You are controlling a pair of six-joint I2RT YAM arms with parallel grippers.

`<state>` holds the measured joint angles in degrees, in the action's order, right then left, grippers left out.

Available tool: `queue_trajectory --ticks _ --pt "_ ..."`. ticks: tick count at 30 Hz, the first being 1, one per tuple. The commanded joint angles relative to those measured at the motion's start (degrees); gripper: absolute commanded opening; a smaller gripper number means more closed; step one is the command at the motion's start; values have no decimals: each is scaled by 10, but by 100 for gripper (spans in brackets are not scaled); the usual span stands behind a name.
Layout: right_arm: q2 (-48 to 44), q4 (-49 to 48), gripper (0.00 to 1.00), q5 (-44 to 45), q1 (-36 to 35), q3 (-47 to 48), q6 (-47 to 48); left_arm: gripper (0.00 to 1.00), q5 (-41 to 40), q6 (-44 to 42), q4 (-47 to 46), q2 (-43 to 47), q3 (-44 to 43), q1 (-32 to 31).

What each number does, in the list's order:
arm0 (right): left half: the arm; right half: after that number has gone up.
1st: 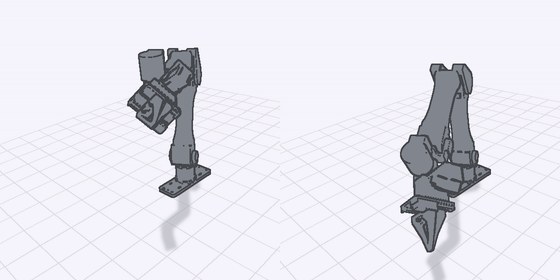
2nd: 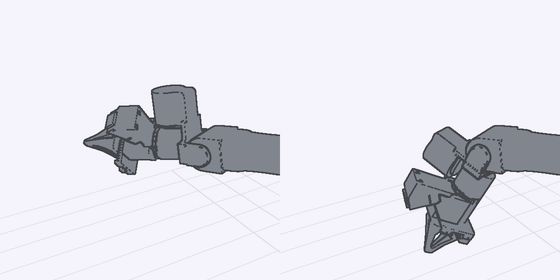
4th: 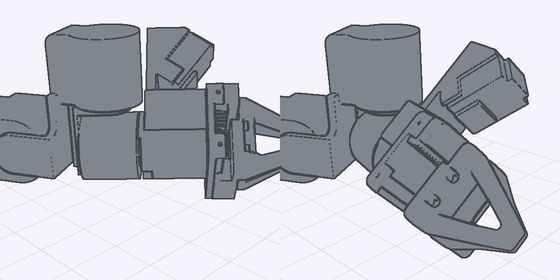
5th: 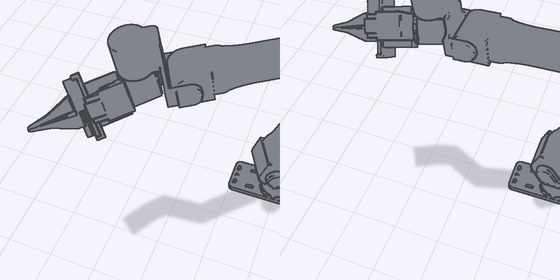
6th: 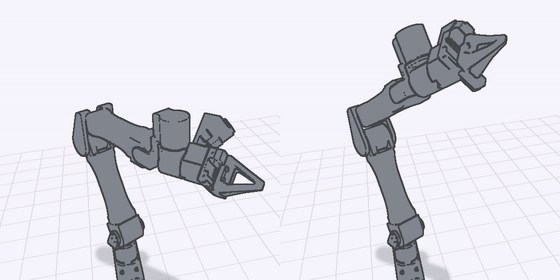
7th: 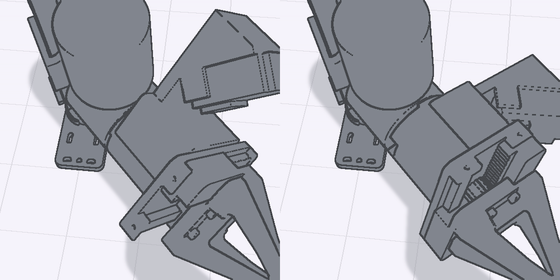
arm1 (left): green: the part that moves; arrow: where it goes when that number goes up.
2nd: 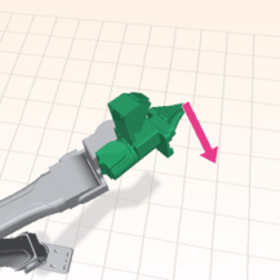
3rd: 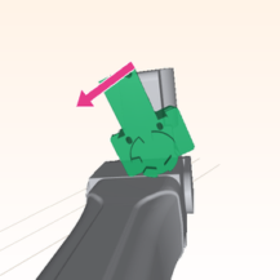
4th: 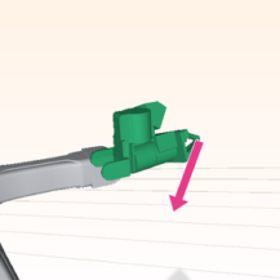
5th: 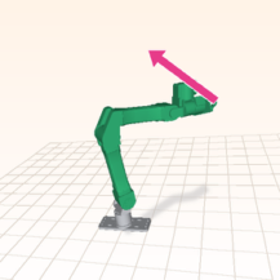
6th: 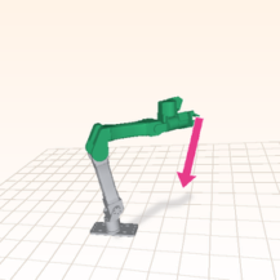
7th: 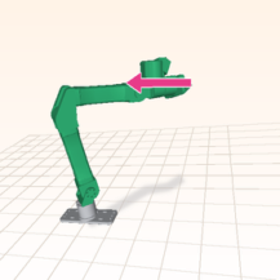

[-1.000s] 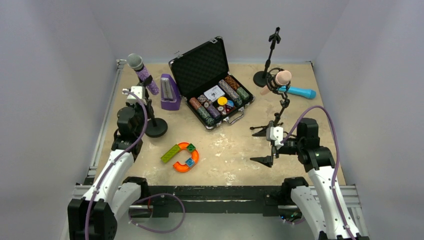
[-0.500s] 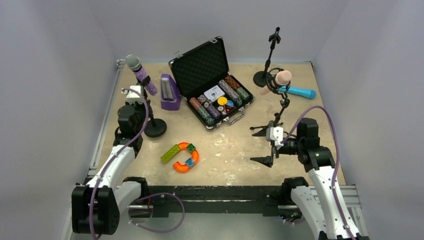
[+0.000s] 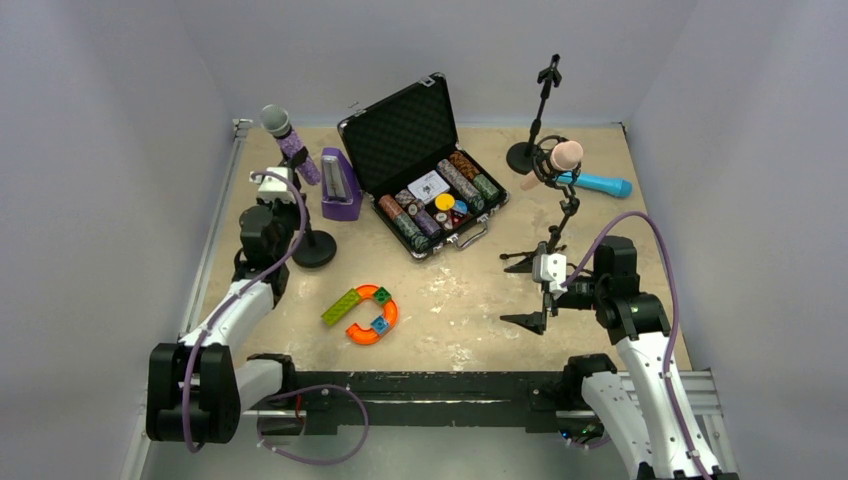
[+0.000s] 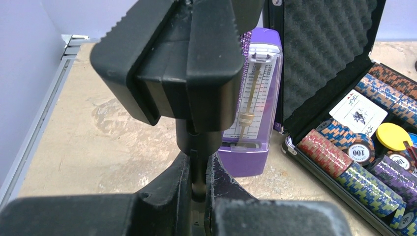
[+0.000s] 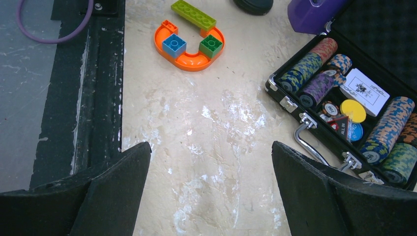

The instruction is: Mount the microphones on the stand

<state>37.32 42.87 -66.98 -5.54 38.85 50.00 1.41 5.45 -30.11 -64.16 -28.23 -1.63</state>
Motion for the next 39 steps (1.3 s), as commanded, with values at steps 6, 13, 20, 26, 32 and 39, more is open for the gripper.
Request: queue_trajectory --ticks 6,13,20,26,32,39 --pt "-2 0 96 1 2 -4 7 13 15 33 -85 20 0 4" --pt "-4 1 96 -1 3 -4 8 43 10 54 -22 73 11 4" --pt "-8 2 96 -3 2 -3 8 67 8 81 21 116 19 3" --pt "-10 3 96 -7 2 -3 8 86 -2 106 87 177 20 3" --pt "-11 5 96 -11 3 -3 8 99 -12 129 216 269 9 4" --pt "-15 7 96 -5 3 -3 7 99 -11 133 391 369 -20 3"
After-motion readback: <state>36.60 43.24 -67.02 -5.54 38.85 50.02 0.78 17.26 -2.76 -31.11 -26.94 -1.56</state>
